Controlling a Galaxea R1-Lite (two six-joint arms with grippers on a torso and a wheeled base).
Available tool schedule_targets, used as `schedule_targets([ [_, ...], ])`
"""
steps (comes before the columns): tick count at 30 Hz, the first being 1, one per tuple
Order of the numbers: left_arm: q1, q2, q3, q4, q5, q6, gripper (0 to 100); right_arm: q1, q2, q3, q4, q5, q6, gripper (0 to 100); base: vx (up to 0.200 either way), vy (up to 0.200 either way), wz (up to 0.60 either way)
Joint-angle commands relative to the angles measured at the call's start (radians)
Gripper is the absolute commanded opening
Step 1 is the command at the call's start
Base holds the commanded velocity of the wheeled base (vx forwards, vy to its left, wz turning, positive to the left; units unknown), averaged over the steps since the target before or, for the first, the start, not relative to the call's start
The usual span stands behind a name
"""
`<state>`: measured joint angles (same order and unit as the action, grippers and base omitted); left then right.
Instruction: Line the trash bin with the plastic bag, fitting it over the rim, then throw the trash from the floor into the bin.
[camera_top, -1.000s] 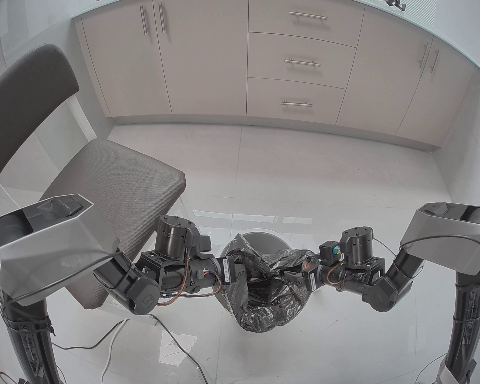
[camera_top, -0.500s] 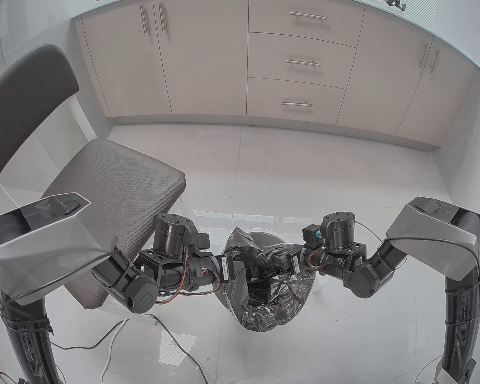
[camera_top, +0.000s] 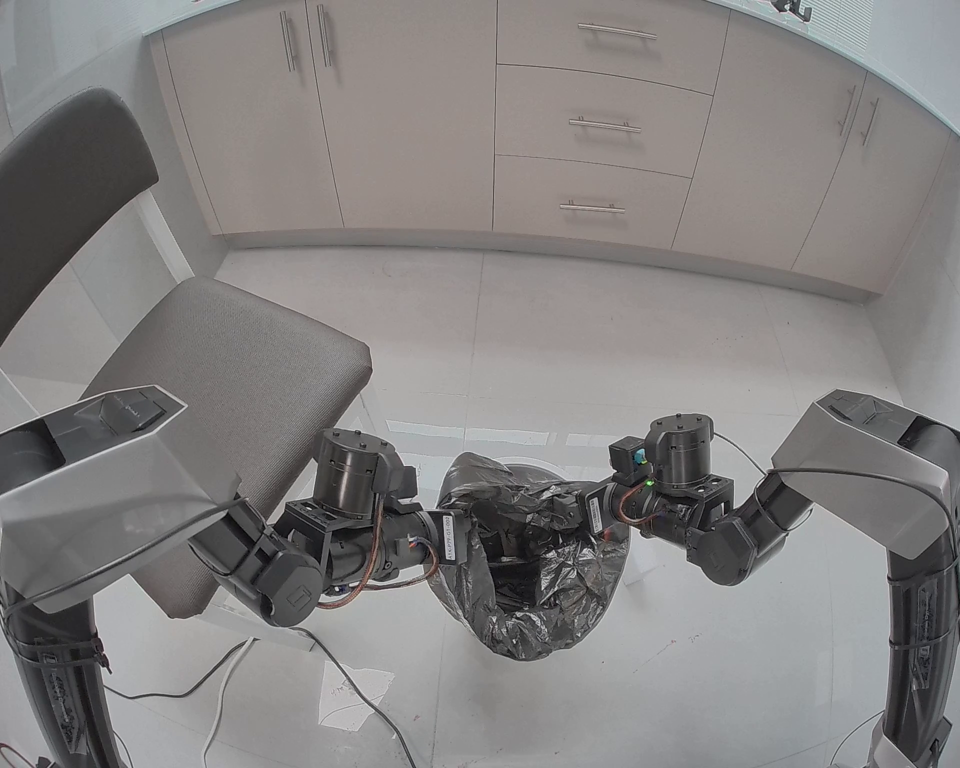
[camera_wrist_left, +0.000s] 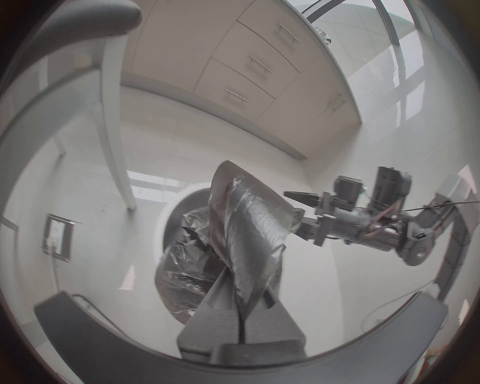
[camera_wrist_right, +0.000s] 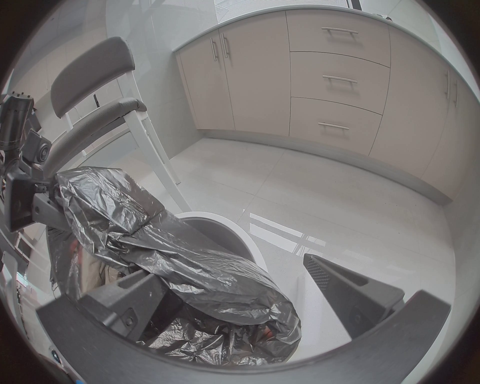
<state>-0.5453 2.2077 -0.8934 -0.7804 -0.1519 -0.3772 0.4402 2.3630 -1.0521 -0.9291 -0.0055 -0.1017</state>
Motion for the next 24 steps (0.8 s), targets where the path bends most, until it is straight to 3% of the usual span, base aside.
schedule_targets([
  [1, -0.030, 0.023, -0.044, 0.040, 0.127, 0.086, 0, -0.001, 0.004, -0.014, 0.000, -0.001, -0.009, 100, 0.000, 0.000, 0.00],
  [9, -0.027, 0.033, -0.098, 0.082, 0.193, 0.149, 0, -0.001, 0.016, -0.029, -0.007, -0.014, -0.009, 100, 0.000, 0.000, 0.00],
  [19, -0.027, 0.066, -0.101, 0.089, 0.336, 0.400, 0, -0.001, 0.039, -0.072, -0.010, -0.016, -0.009, 100, 0.000, 0.000, 0.00],
  [24, -0.022, 0.096, -0.128, 0.086, 0.419, 0.480, 0, -0.011, 0.044, -0.088, -0.010, -0.016, -0.009, 100, 0.000, 0.000, 0.00],
])
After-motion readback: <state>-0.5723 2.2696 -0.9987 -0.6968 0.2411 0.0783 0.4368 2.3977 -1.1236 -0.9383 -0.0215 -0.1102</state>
